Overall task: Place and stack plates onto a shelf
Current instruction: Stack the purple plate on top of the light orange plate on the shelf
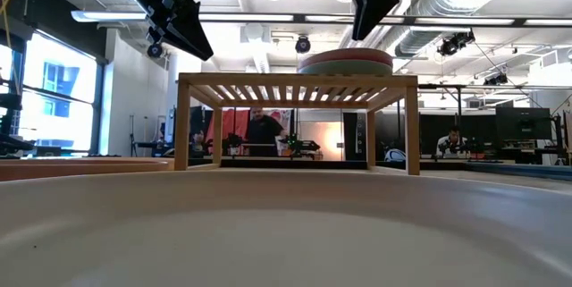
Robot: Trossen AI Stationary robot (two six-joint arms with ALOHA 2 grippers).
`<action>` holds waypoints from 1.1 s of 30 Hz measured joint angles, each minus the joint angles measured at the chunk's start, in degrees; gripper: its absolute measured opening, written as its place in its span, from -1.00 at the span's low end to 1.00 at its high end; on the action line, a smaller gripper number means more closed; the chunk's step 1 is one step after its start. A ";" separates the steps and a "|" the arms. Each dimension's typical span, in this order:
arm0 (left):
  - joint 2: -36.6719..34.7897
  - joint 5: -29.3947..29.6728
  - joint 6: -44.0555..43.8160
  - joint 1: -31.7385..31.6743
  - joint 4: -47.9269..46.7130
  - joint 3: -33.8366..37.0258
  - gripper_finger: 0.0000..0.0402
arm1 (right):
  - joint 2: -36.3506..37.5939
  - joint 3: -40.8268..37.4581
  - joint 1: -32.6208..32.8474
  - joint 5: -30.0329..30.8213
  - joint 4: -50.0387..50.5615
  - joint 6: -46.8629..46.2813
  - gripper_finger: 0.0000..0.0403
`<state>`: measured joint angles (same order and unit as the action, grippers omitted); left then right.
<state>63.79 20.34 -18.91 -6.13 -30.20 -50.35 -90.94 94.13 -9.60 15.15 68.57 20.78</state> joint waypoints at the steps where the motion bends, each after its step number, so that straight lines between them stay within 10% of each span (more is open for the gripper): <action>1: 0.00 0.00 -0.01 0.01 0.00 0.00 -0.60 | 0.11 -0.01 0.51 0.49 0.30 -1.54 -0.49; 33: 0.00 -15.76 -9.80 9.39 -10.90 0.00 -0.60 | 0.50 -3.83 22.88 -11.33 2.59 -89.79 -0.49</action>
<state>63.79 4.58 -28.71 3.26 -41.09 -50.35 -90.43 90.30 13.28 3.81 71.16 -69.01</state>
